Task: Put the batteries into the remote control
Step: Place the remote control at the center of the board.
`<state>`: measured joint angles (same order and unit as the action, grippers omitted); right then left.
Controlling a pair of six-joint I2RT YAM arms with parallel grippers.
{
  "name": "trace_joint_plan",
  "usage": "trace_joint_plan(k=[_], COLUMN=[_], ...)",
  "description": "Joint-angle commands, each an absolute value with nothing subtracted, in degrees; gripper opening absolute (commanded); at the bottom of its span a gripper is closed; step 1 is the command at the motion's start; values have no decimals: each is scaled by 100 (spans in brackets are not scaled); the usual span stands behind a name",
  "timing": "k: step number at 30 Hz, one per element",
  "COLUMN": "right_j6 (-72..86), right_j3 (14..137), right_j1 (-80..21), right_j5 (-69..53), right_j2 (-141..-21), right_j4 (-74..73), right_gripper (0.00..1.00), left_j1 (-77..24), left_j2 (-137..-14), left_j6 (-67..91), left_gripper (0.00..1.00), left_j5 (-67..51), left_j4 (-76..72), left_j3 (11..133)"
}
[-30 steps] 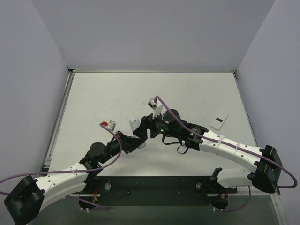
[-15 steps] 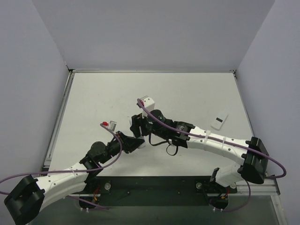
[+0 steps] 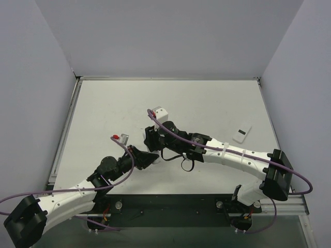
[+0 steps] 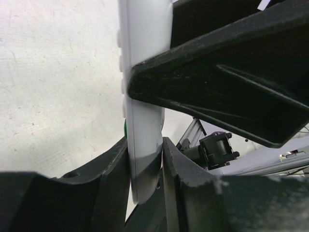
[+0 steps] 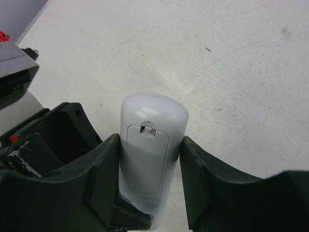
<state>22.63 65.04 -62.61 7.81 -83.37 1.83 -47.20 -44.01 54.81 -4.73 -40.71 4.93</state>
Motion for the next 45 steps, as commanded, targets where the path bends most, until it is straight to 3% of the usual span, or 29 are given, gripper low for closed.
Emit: trace_joint_plan(k=[1, 3, 10, 19, 26, 28, 31, 32, 35, 38, 45], right_j6=[2021, 2021, 1846, 1916, 2013, 2039, 2057, 2057, 2039, 2092, 1987], right_j3=[6619, 6522, 6047, 5581, 5757, 5862, 5933, 5924, 5793, 5669, 5415], right_j1=[-5977, -5661, -4160, -1866, -1267, -1222, -1160, -1151, -1160, -1204, -1652], right_j5=[1108, 1064, 774, 291, -173, -263, -308, -299, -229, -185, 754], right_j2=[-8077, -7955, -7848, -8929, -9913, -10036, -10169, -10160, -9881, -9222, -6701], right_j4=[-457, -605, -1203, -1433, -1450, -1494, -1591, -1600, -1600, -1591, -1907], right_gripper=[0, 0, 0, 0, 0, 6, 25, 37, 58, 73, 85], left_j1=[-4720, -4720, -4711, -4693, -4693, -4693, -4685, -4693, -4685, -4632, -4281], left_j2=[-4123, -3886, -3033, -2461, -2417, -2400, -2356, -2338, -2364, -2469, -3040], left_j6=[5300, 5256, 5054, 4712, 4325, 4246, 4184, 4166, 4122, 4052, 3526], left_gripper=[46, 60, 80, 86, 90, 90, 91, 91, 91, 93, 97], left_j5=[-106, -44, 597, 1327, 2029, 2126, 2355, 2399, 2627, 2786, 2935], left_j4=[-3605, -3394, -1753, -11, 1010, 1168, 1388, 1432, 1696, 1854, 2258], left_j3=[536, 536, 720, 1397, 1986, 2074, 2214, 2284, 2443, 2662, 3506])
